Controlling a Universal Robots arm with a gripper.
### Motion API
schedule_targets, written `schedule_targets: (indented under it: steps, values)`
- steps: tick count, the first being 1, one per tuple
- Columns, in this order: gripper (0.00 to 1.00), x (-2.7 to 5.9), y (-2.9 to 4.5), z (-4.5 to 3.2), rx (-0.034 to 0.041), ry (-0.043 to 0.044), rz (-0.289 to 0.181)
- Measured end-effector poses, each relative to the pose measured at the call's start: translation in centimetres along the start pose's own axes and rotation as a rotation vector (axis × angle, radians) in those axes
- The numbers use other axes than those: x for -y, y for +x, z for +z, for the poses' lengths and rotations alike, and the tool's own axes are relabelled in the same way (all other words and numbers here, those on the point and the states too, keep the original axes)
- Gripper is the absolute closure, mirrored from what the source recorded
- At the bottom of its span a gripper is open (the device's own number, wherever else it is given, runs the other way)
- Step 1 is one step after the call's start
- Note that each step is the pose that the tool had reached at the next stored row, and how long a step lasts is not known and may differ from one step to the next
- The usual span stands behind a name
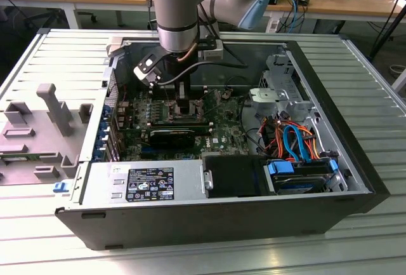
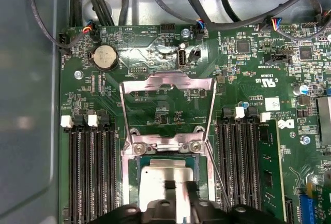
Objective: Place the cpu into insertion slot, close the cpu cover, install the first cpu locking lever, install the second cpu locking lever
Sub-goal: 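Place the cpu into insertion slot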
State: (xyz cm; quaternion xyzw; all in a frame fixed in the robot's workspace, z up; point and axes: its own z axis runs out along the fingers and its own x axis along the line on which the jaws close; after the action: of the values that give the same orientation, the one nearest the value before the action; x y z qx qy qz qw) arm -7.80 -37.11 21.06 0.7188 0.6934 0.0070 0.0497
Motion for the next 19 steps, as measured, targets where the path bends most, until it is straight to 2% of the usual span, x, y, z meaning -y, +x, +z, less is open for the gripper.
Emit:
schedule_targets:
  steps: [2,3,7,11,18,19]
  values:
    - [0.64,0.0,0.0,0.0,-0.0005,0.0001,0.0]
    - [0.64,0.0,0.0,0.0,-0.0006,0.0,0.0]
    - [0.4,0.0,0.0,0.01,-0.0015,0.0,0.0]
    - [0.4,0.01,0.1,0.05,-0.0031,0.0001,0.001]
    - [0.4,0.04,0.27,0.34,-0.0431,0.0025,0.017]
    - [0.4,0.04,0.28,0.4,-0.0463,0.0027,0.02]
